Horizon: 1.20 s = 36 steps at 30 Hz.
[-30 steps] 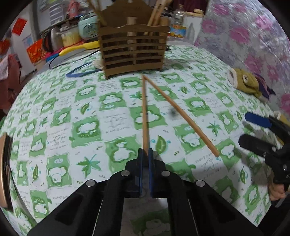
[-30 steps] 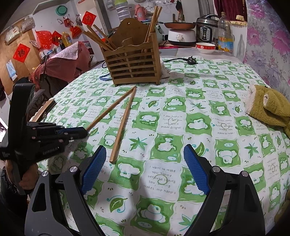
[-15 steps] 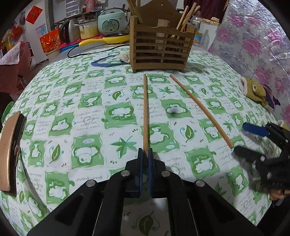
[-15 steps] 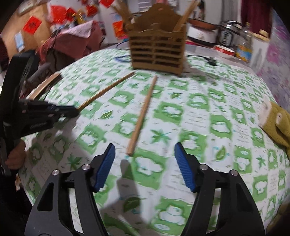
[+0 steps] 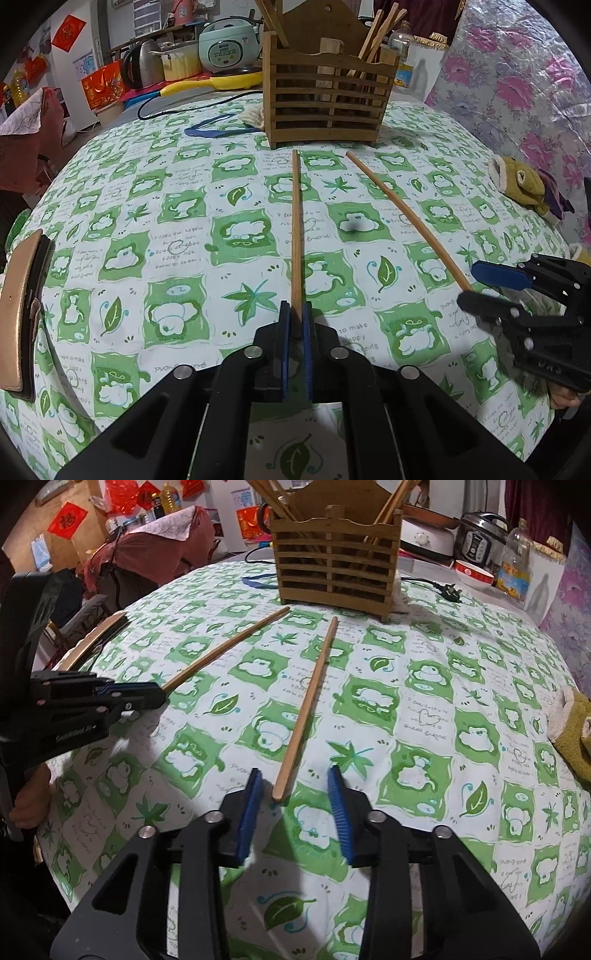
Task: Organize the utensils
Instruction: 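Close the left tool on a wooden chopstick while the right tool grasps the other, then lift both held chopsticks and carry them above the wooden holder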
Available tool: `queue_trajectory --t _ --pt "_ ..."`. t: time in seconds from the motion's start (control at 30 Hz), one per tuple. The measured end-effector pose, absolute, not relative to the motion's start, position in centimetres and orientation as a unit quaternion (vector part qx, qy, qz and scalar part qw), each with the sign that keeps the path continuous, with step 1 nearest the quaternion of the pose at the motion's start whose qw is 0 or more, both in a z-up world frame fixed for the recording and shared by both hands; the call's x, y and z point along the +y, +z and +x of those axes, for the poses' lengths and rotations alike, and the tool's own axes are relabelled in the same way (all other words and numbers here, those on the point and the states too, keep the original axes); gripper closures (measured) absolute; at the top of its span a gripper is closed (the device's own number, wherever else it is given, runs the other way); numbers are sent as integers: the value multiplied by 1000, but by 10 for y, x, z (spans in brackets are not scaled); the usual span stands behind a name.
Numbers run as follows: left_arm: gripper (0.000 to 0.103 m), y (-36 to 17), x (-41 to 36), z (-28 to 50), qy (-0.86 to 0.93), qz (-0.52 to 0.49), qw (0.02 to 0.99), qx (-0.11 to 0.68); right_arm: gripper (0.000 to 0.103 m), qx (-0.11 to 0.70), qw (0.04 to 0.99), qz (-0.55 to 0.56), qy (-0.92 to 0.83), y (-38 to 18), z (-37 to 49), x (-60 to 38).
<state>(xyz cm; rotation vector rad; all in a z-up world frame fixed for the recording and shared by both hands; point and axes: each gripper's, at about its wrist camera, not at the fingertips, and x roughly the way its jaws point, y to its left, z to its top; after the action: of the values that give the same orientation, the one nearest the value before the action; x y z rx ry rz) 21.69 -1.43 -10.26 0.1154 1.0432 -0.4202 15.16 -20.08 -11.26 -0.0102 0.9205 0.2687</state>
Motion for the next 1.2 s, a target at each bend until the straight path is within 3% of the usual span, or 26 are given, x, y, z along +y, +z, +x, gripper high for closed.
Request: queue_trajectory --t 0.03,0.07,0.1,0.13,0.2,0.23,0.37,0.47,0.67,1.2 --pt "82 -102 -15 216 -202 55 844 493 79 442 888 -4 125 -113 153 -201" --pt "64 -102 -16 215 -200 59 845 492 82 442 888 -3 123 -112 153 -202" --pt "56 -102 -17 214 -187 68 849 490 88 442 889 0 124 -112 153 -203" --pt "52 -102 -18 214 -178 73 851 488 94 442 889 2 124 -112 153 -204" --pt "53 -103 -19 214 -181 73 849 491 94 442 888 16 126 -113 154 -208" --pt "53 -103 -18 215 -181 72 849 491 95 443 888 21 126 -113 154 -210" --pt "75 -103 -18 214 -183 73 850 488 95 444 887 37 124 -114 155 -216" --pt "85 -103 -21 212 -187 79 850 486 95 444 887 34 123 -114 155 -215" --pt "97 -103 -24 210 -191 86 850 483 94 444 887 32 123 -114 155 -214" --pt "97 -87 -22 201 -186 70 867 457 97 384 920 29 71 -95 134 -225"
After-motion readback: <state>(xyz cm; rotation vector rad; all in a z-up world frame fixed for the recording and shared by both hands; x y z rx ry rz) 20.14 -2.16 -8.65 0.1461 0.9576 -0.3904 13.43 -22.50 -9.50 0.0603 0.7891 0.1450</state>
